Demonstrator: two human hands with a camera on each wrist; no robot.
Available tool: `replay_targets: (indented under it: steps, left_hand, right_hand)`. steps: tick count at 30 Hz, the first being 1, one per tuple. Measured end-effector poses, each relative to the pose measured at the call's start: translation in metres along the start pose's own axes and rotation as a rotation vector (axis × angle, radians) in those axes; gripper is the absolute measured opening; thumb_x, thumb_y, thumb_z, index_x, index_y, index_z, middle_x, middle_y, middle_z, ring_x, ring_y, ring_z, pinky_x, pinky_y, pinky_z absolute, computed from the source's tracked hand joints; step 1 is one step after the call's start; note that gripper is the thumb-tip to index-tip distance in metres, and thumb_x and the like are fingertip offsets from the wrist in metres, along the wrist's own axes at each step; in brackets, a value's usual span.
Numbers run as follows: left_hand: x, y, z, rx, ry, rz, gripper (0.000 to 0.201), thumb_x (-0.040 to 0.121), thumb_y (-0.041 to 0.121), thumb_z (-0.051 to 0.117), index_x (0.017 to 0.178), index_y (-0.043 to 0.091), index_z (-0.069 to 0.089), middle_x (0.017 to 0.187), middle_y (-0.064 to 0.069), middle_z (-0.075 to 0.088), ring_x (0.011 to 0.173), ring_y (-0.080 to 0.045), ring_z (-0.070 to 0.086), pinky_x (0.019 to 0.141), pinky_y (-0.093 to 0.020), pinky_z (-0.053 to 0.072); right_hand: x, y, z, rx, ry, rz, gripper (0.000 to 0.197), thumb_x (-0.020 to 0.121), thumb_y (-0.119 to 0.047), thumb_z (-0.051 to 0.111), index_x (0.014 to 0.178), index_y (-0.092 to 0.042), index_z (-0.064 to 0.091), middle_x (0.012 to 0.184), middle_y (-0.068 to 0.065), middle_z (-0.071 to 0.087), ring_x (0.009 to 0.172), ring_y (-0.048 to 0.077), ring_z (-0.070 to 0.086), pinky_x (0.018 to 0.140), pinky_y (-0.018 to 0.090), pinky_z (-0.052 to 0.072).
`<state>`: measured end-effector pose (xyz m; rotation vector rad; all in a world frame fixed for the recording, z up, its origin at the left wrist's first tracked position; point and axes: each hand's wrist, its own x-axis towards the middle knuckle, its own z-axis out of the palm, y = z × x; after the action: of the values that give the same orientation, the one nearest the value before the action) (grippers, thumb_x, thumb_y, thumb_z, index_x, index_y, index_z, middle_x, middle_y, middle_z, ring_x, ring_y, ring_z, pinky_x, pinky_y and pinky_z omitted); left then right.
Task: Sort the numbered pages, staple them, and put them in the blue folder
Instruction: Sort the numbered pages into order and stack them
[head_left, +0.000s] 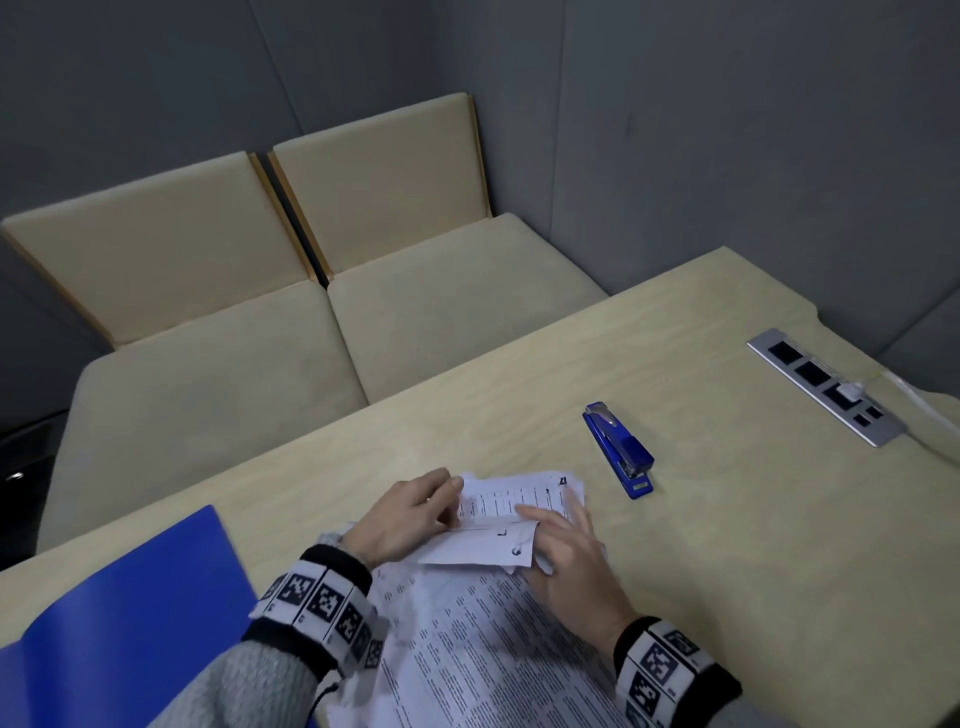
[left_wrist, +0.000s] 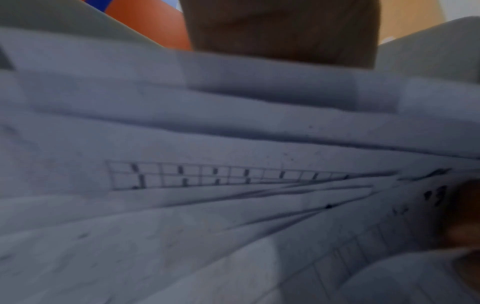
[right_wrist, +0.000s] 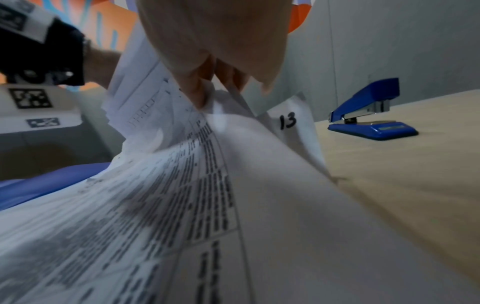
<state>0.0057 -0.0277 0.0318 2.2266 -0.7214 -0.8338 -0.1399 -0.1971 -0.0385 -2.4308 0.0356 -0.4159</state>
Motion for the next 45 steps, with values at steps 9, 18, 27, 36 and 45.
replay_targets:
  steps: [9, 18, 27, 36, 45]
  left_hand:
    - [0.058, -0.014, 0.004, 0.652, -0.074, -0.078, 0.036, 0.082, 0.039, 0.063, 0.116, 0.028, 0.056, 0.115, 0.000, 0.055, 0.111, -0.023, 0.049, 0.088, -0.035, 0.042]
    - [0.027, -0.027, -0.028, 0.413, 0.175, 0.011, 0.010, 0.086, 0.017, 0.063, 0.091, 0.010, 0.068, 0.081, -0.002, 0.062, 0.076, -0.017, 0.053, 0.064, -0.020, 0.034]
    - [-0.003, -0.061, -0.069, 0.033, 0.364, -0.163, 0.032, 0.076, 0.021, 0.076, 0.055, 0.022, 0.052, 0.050, 0.011, 0.046, 0.047, -0.004, 0.039, 0.045, -0.015, 0.029]
    - [-0.005, -0.064, -0.067, -0.451, 0.375, -0.152, 0.032, 0.088, 0.027, 0.065, 0.067, 0.010, 0.048, 0.055, 0.001, 0.040, 0.047, -0.013, 0.028, 0.043, -0.017, 0.024]
    - [0.001, -0.073, -0.061, -0.166, 0.342, -0.076, 0.039, 0.074, 0.001, 0.072, 0.093, 0.026, 0.049, 0.094, -0.004, 0.057, 0.057, -0.013, 0.048, 0.051, -0.020, 0.041]
  right_hand:
    - [0.000, -0.013, -0.006, 0.174, -0.054, 0.113, 0.015, 0.078, -0.006, 0.058, 0.087, -0.012, 0.068, 0.087, -0.004, 0.063, 0.093, 0.005, 0.053, 0.078, 0.017, 0.043]
    - [0.024, -0.022, -0.009, 0.257, -0.046, 0.150, 0.012, 0.081, -0.018, 0.056, 0.084, -0.014, 0.067, 0.081, -0.006, 0.058, 0.082, 0.002, 0.053, 0.070, 0.014, 0.042]
    - [0.046, -0.023, -0.013, 0.306, -0.084, 0.256, 0.011, 0.081, -0.006, 0.065, 0.083, -0.016, 0.069, 0.084, -0.007, 0.062, 0.085, 0.006, 0.059, 0.076, 0.022, 0.046]
    - [0.051, -0.024, -0.007, 0.276, -0.102, 0.204, 0.013, 0.080, -0.004, 0.064, 0.083, -0.015, 0.069, 0.082, -0.019, 0.057, 0.087, 0.006, 0.058, 0.076, 0.023, 0.046]
    - [0.045, -0.027, -0.006, 0.277, -0.103, 0.170, 0.012, 0.081, -0.021, 0.058, 0.079, -0.015, 0.069, 0.079, -0.033, 0.056, 0.092, 0.001, 0.052, 0.098, 0.037, 0.043]
